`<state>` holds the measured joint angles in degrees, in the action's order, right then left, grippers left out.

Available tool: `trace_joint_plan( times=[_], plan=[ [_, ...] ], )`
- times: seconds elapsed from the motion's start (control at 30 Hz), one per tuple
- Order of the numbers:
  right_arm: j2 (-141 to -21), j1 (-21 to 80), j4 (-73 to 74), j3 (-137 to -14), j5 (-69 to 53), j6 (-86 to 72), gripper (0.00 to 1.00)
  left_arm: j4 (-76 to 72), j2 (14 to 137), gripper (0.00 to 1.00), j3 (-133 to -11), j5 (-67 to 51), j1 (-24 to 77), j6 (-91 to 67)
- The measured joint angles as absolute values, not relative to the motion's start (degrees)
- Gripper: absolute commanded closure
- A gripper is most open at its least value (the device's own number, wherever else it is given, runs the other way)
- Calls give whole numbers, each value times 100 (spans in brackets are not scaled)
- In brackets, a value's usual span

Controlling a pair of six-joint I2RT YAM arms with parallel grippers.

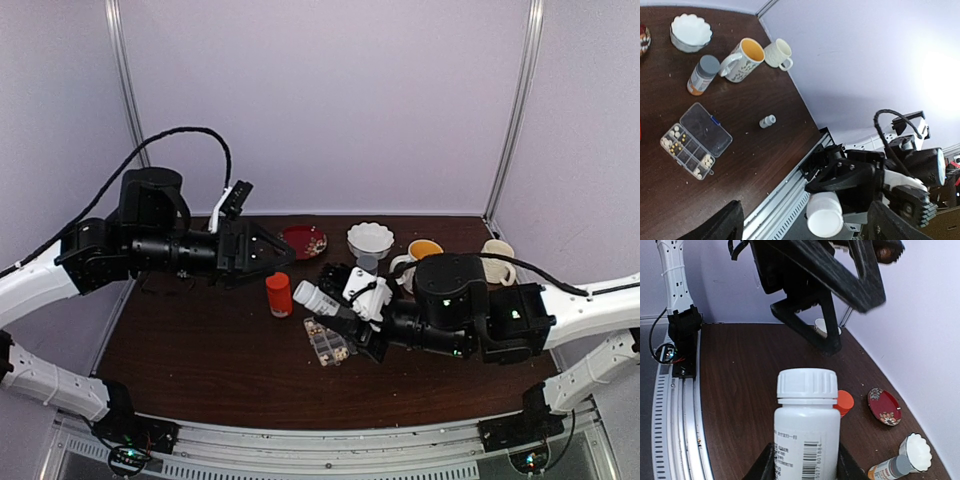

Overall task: Sort the pills into containers
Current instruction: Unscrew the lid of the pill bottle from the pill bottle.

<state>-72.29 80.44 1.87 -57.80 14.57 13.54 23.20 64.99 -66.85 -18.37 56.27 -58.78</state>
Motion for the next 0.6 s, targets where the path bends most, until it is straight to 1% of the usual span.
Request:
trace_joint_plan(
  times=[0.07, 0.2, 0.37, 0.5, 0.6],
  plan=[
    [-7196, 7874, 248, -5780, 993, 1153, 84, 2351, 6316, 14, -6742, -1726, 5621, -5481],
    [-7196, 7395, 355, -5780, -399, 622, 84, 2182, 5913, 17, -6799, -1717, 5618, -4147],
    [-7212, 6958, 331, -5776, -1999, 64, 85, 1557, 5380, 24, -6285, -2235, 5618, -2069],
    [-7212, 6901, 255, -5765, -2689, -198, 85, 1516, 5240, 28, -5961, -2801, 5618, -244],
    [-7212, 6901, 228, -5767, -3026, -298, 85, 1688, 5319, 28, -5946, -3330, 5618, 989]
  ],
)
